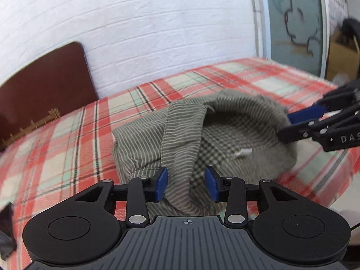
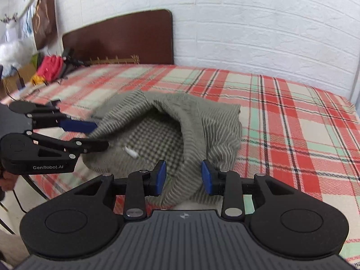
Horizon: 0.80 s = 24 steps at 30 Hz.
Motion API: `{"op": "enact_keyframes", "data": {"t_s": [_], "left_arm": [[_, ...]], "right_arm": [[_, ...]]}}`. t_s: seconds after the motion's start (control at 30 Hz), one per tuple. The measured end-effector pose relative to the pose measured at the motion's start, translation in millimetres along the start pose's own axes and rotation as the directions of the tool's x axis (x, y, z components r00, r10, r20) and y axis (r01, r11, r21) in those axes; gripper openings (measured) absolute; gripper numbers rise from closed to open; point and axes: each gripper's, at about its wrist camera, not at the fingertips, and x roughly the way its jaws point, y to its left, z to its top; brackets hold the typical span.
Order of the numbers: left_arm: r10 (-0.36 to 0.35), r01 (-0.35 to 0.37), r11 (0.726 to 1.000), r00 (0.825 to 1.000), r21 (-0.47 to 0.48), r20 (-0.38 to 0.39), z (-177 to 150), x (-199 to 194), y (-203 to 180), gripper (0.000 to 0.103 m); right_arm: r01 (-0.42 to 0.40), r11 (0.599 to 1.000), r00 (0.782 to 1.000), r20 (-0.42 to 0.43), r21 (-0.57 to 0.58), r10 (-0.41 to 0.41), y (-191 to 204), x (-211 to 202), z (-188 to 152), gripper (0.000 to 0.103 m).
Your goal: Fold clothes
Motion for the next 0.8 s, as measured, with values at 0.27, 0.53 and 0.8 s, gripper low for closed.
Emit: {"op": "enact_keyframes", "data": {"t_s": [0.27, 0.53, 0.8], "left_arm": [[0.054, -0.052, 0.998, 0.998, 0.037, -0.044, -1, -2, 16, 0.000], [-0.042, 0.040, 0.998, 0.998, -0.040, -0.051, -19, -11, 27, 0.035], [-0.186, 0.209, 0.934, 0.977, -0.290, 0.104, 8, -40, 76, 0.049]], "right_arm": [[0.090, 0.901, 0.996, 0.027, -0.424, -0.087, 30, -4, -10, 0.009], [-0.007, 0.843, 0.999, -0.030, -0.538, -0.011, 23, -3, -18, 0.022], [-0.204, 0.970, 0.973, 0.084, -0.135, 0.217, -23, -34, 23, 0.029]]}}
